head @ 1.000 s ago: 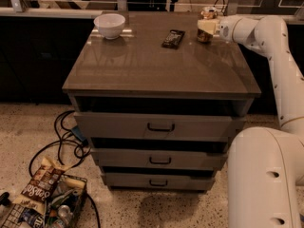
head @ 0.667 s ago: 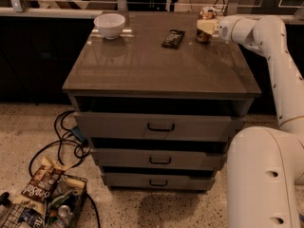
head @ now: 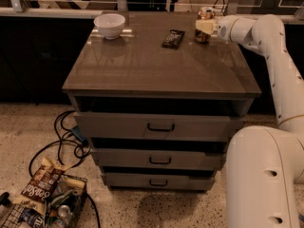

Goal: Place orange can into white bowl

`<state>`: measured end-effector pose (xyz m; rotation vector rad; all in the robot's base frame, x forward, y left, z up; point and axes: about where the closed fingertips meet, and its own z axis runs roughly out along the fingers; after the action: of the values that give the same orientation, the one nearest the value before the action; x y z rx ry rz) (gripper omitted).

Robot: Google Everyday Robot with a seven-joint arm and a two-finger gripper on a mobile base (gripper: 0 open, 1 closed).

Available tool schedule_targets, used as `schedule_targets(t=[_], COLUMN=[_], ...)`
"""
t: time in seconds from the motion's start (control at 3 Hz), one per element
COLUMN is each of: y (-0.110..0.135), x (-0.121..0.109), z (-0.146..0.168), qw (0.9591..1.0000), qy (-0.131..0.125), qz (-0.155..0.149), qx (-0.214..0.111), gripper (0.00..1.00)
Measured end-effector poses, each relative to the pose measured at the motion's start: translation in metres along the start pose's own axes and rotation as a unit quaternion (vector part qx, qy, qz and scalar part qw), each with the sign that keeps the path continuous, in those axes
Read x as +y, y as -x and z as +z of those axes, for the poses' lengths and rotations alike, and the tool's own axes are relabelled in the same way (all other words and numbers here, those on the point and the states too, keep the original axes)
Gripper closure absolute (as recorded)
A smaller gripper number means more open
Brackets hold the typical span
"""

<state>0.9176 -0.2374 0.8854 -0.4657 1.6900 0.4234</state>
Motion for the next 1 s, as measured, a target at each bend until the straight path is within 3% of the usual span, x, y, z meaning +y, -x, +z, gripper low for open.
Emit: schedule_targets(t=[0.67,1.0], y=[0.072,0.103], x=[0.034,0.053], z=[-0.022,-0.021], qw=[0.9985,0.9988], qy=[0.015,0.014], qz=[-0.05,-0.044], qx=[0.018,0.015], gripper=[1.0,1.0])
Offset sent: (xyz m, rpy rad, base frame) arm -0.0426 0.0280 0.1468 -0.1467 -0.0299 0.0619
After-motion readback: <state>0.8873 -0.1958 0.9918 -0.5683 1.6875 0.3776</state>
